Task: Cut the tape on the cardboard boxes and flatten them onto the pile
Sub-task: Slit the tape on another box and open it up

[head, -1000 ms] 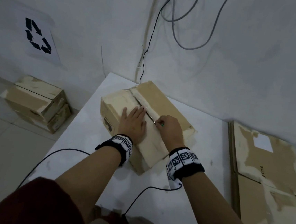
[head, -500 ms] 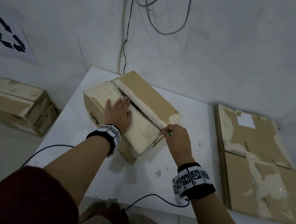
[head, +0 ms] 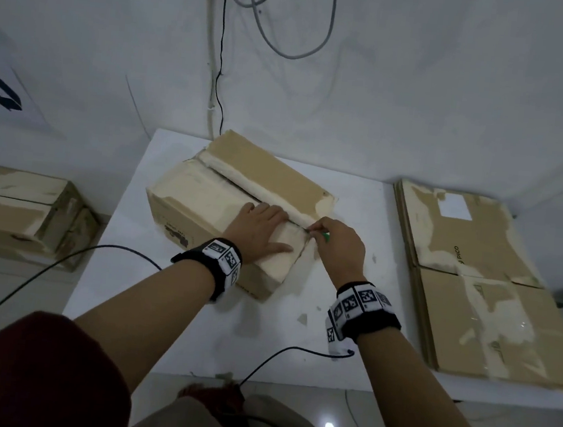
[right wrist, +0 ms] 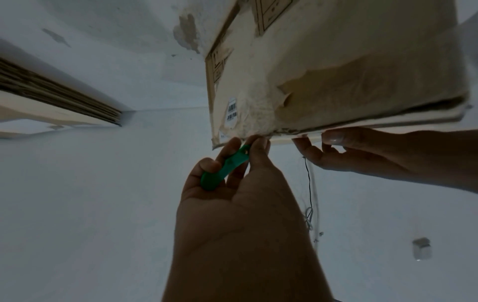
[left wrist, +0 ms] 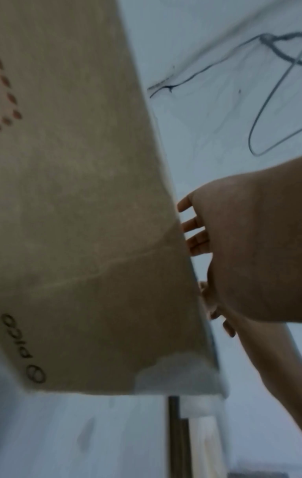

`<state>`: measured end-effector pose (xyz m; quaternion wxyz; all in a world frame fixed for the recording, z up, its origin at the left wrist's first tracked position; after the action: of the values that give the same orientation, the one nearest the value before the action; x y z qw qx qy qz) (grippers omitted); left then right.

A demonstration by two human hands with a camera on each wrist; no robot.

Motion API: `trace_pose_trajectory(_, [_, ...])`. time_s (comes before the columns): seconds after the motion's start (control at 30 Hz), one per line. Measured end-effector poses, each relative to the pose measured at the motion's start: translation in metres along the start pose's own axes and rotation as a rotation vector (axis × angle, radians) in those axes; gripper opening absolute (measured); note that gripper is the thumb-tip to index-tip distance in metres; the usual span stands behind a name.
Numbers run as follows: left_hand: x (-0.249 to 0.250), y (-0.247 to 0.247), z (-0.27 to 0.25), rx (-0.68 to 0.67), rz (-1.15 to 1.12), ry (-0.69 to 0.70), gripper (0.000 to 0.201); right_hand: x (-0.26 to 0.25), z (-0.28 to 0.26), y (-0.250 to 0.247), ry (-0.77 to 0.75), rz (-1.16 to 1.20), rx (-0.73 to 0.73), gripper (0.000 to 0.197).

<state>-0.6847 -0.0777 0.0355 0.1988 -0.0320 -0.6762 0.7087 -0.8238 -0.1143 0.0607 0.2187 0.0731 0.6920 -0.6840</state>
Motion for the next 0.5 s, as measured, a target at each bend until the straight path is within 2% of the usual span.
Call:
trace_pose_trajectory(0.07, [-0.002,0.002,0.006,-0.038,0.018,-0.037,0.090,0.001,0.002,0.001,-0.004,0.006,-0.004,0.012])
trace_pose_trajectory(0.23, [0.004,-0.005,0.017,-0.037,0.029,-0.017,0.083,0.005,0.004,0.002,0.009,0.016,0.002,0.013])
trace_pose_trajectory(0.37, [0.007,-0.002,0.024,-0.162,0.092,-0.050,0.095,0.004,0.007,0.002,0.008,0.002,-0.010,0.015])
trace_pose_trajectory(0.5, [0.006,0.001,0.024,-0.169,0.070,-0.106,0.094,0.002,0.011,0.003,-0.037,-0.015,-0.038,0.017])
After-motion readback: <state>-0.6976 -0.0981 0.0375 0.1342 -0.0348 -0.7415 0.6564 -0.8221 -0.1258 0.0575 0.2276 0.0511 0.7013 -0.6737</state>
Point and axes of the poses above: each hand's wrist, its own z-axis towards the middle knuckle, its own y-axis out of the palm, x = y × z, the point moved 10 cm from there along z, towards the middle knuckle, and after that the axes turned 3 degrees about y, right-handed, at the moved point
